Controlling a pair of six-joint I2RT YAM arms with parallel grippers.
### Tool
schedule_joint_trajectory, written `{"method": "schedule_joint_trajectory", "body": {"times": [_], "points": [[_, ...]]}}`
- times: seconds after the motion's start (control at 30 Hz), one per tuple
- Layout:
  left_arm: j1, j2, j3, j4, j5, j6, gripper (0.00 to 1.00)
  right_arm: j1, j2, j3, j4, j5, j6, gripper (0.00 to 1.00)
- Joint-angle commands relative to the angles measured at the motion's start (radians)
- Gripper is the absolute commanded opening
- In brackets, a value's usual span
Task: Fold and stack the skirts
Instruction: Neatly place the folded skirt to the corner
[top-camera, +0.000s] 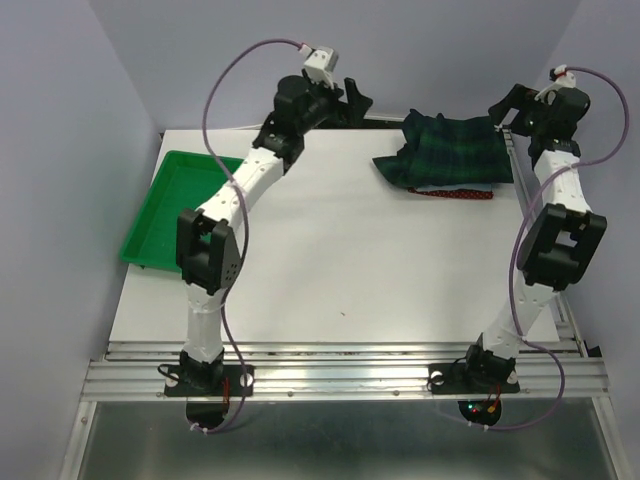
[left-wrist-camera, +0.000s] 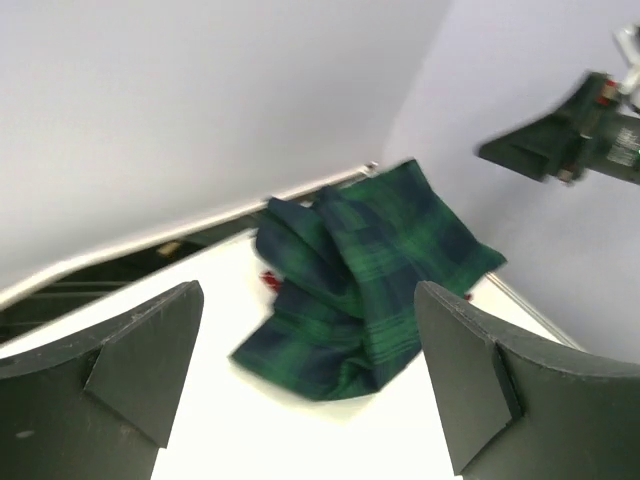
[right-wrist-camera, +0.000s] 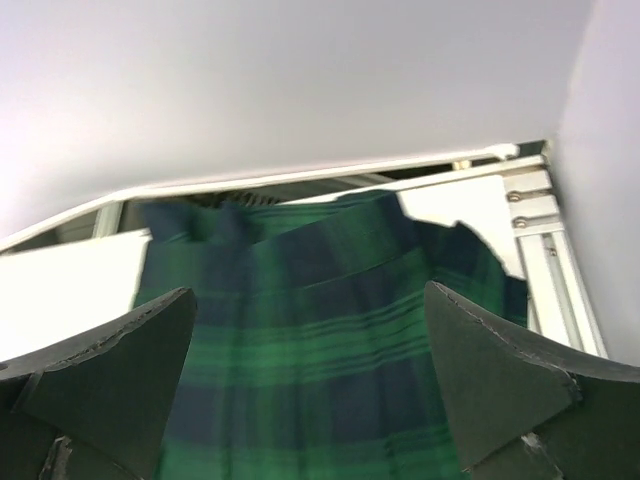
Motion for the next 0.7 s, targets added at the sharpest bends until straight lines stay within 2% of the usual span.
{"method": "schedule_joint_trajectory", "body": {"times": [0.0,0.07,0.1,0.13,0.17,0.2,0.27,0.3,0.37,0.43,0.47,0.53,0.6,0.67], "points": [[0.108,-0.154,0.028,-0.299,0.126,0.092,0.99,0.000,-0.171,0.014,-0.143,-0.137,-0.049,1.00],[0.195,-0.212,-0.019,-0.340,0.156,0.086,0.99,0.019,-0.222,-0.013,-0.197,-0.207,-0.107,1.00],[0.228,-0.276,-0.089,-0.351,0.166,0.057,0.99,0.020,-0.271,-0.041,-0.275,-0.227,-0.132,1.00],[0.284,-0.302,-0.119,-0.365,0.242,0.066,0.99,0.036,-0.291,-0.051,-0.327,-0.259,-0.177,1.00],[0.301,-0.326,-0.134,-0.397,0.260,0.090,0.99,0.036,-0.316,-0.070,-0.372,-0.275,-0.193,1.00],[0.312,-0.353,-0.128,-0.511,0.234,0.168,0.99,0.052,-0.366,-0.128,-0.445,-0.314,-0.240,1.00],[0.315,-0.370,-0.127,-0.633,0.190,0.295,0.99,0.081,-0.429,-0.217,-0.496,-0.328,-0.268,1.00],[0.314,-0.388,-0.157,-0.718,0.168,0.398,0.99,0.111,-0.490,-0.313,-0.543,-0.338,-0.306,1.00],[0.314,-0.424,-0.264,-0.786,0.131,0.447,0.99,0.147,-0.546,-0.415,-0.588,-0.327,-0.330,1.00],[0.315,-0.456,-0.359,-0.805,0.119,0.519,0.99,0.190,-0.619,-0.569,-0.602,-0.310,-0.368,1.00],[0.315,-0.505,-0.478,-0.788,0.128,0.536,0.99,0.200,-0.641,-0.617,-0.601,-0.303,-0.380,1.00],[0.315,-0.560,-0.598,-0.744,0.114,0.546,0.99,0.223,-0.691,-0.738,-0.598,-0.270,-0.412,1.00],[0.315,-0.626,-0.729,-0.701,0.091,0.554,0.99,0.224,-0.713,-0.797,-0.595,-0.249,-0.448,1.00],[0.315,-0.668,-0.787,-0.685,0.073,0.558,0.99,0.234,-0.730,-0.849,-0.598,-0.215,-0.466,1.00]]}}
